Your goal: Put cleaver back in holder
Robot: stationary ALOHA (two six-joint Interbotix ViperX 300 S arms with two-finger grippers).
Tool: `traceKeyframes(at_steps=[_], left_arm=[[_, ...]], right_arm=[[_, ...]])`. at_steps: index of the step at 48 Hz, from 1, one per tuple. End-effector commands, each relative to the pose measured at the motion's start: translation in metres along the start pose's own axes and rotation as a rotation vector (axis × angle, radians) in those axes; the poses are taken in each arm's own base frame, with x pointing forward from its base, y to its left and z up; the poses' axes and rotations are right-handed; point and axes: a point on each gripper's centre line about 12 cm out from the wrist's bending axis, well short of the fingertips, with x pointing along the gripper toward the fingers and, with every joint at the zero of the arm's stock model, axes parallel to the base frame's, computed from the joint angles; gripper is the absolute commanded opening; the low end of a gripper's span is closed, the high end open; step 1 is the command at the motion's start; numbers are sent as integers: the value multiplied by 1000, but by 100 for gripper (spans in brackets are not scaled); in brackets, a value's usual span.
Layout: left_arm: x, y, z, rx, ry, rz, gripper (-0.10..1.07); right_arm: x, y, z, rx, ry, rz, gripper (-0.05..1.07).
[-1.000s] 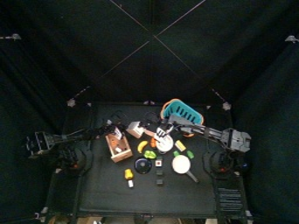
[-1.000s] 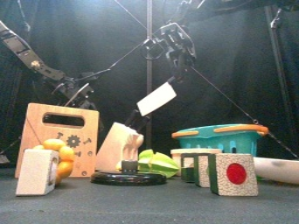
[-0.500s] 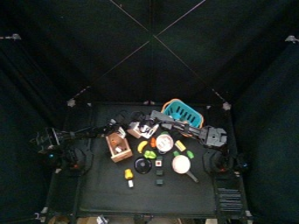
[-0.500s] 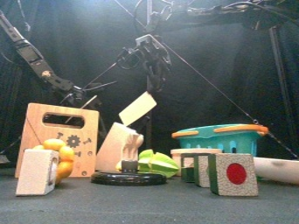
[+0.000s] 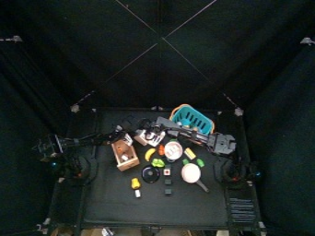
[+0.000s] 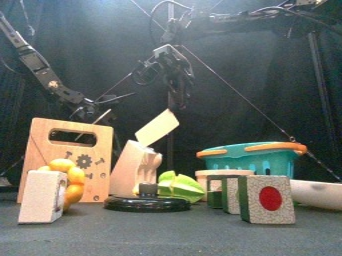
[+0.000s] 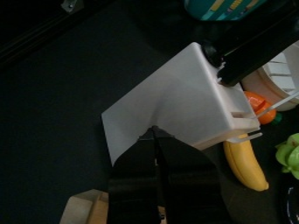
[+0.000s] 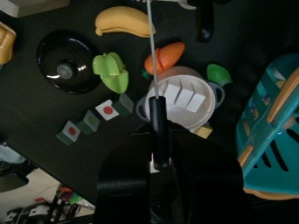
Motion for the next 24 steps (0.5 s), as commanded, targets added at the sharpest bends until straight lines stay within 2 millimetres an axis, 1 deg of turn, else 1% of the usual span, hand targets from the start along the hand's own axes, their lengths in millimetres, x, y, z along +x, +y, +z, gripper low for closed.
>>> traceKeyframes(at_steps=[1, 9, 18, 24], left_arm=[[0, -1, 7, -2, -21, -4, 26], [1, -2, 8, -3, -22, -5, 26], [1, -3, 8, -2, -22, -6, 26], [1, -3, 8, 0, -24, -7, 26]], right_arm=[[-24, -3, -4, 3, -58, 10, 47], [-24, -3, -4, 3, -58, 10, 47], [-25, -2, 10, 4, -77, 23, 47], [-21, -1, 9, 5, -50, 31, 47]])
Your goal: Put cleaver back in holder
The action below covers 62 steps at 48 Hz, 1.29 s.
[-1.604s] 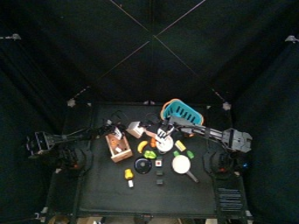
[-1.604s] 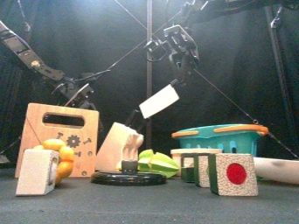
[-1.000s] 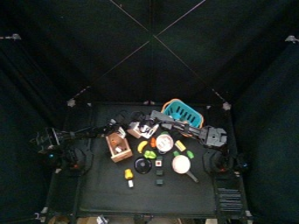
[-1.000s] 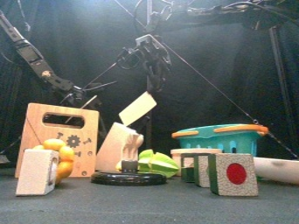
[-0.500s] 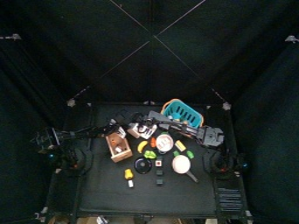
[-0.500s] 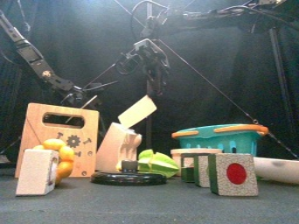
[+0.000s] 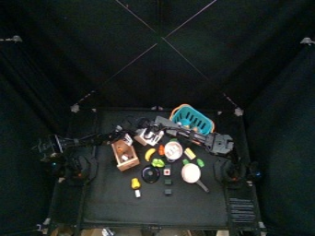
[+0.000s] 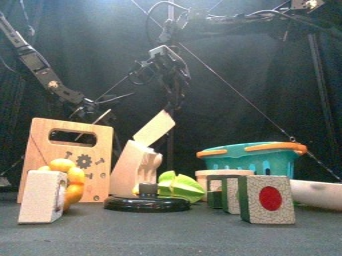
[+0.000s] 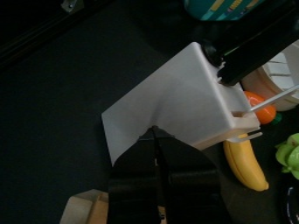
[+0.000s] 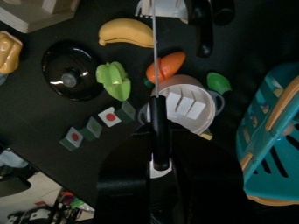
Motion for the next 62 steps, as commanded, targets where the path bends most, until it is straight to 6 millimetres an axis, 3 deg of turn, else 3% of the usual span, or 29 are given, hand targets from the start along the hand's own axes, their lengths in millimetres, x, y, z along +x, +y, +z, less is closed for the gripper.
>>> traceKeyframes(at_steps=[1, 11, 42, 46, 53, 57, 62], left_arm=[[1, -2, 8, -4, -23, -4, 26], [1, -2, 9, -1, -24, -6, 26], [1, -3, 10, 0, -30, -8, 26], [1, -2, 9, -1, -28, -6, 26], [1, -2, 9, -3, -27, -6, 26], [1, -2, 9, -3, -24, -5, 26], [0, -2, 8, -6, -24, -5, 26]], right_arm=[[-17, -1, -4, 0, -28, 24, 47], [-7, -4, 2, 9, -7, 30, 47], [-21, -8, 39, 14, -171, 6, 48], [-22, -7, 43, 1, -189, 8, 54], [-21, -5, 49, -7, -214, 5, 77], [-22, -4, 48, -10, -216, 4, 79], [-43, -3, 39, -15, -245, 8, 79]])
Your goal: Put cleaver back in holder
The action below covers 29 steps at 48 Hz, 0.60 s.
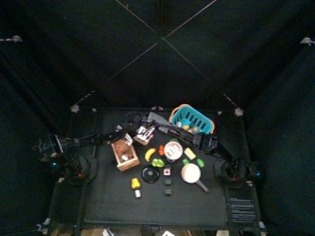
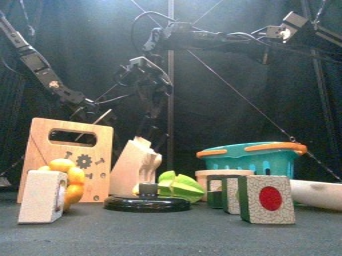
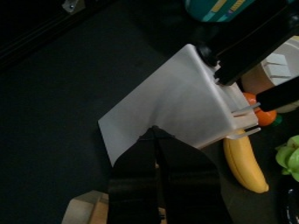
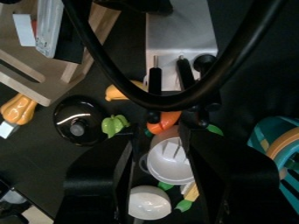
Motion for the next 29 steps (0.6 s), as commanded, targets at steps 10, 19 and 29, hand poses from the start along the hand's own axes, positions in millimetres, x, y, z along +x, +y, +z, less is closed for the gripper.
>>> traceKeyframes(at_steps=[10, 19, 29], left_arm=[[-43, -2, 30, -50, -219, -25, 26], [-93, -13, 33, -9, -344, -92, 26], [-100, -31, 21, 103, -334, -162, 26]], right_arm=[[-97, 28, -33, -57, -153, -26, 79], [-131, 53, -72, -95, -162, -109, 78], [-121, 39, -125, -45, -171, -278, 78]])
